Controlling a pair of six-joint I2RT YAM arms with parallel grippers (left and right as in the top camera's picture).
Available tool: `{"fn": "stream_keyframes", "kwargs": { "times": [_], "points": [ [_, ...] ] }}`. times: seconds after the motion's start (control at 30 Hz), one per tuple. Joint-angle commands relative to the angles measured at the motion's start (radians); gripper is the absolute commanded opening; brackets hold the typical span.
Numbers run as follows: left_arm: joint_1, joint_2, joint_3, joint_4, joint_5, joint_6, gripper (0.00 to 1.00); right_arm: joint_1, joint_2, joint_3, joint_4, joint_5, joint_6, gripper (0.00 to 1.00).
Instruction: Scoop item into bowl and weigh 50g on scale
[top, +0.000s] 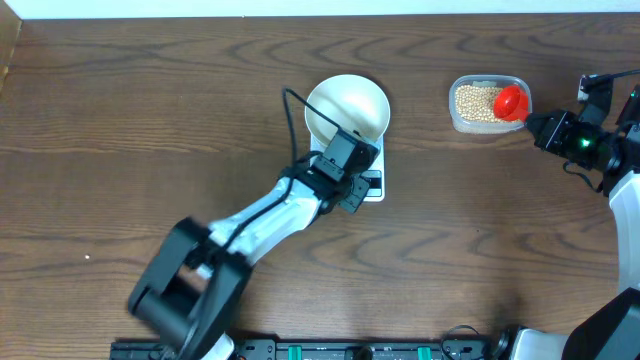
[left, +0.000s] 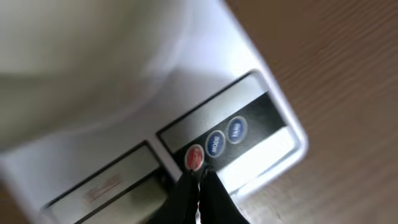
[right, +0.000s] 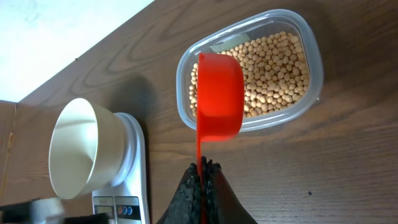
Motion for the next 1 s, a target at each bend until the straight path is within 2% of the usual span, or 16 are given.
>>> {"fn": "stream_keyframes", "kwargs": {
  "times": [0.0, 0.2, 0.5, 0.77, 0.97],
  "points": [
    [0.001, -0.165, 0.0, -0.025, -0.016, 0.002, 0.08, -0.001, -0.012, 0.016, -0.002, 0.0, -0.013, 0.01],
    [0.001, -0.281, 0.0, -0.085, -0.018, 0.003, 0.08, 0.0, -0.012, 0.016, -0.002, -0.002, 0.009, 0.01],
    [0.04, -0.291, 0.0, -0.077, -0.191, 0.003, 0.07, 0.0, -0.012, 0.016, 0.026, -0.004, 0.009, 0.01],
    [0.179, -0.291, 0.0, -0.029, -0.19, 0.003, 0.07, 0.0, -0.012, 0.023, 0.151, 0.063, 0.087, 0.01],
    [0.196, -0.291, 0.0, -0.048, -0.157, 0.003, 0.07, -0.001, -0.012, 0.023, 0.217, 0.136, 0.155, 0.01]
  ]
}}
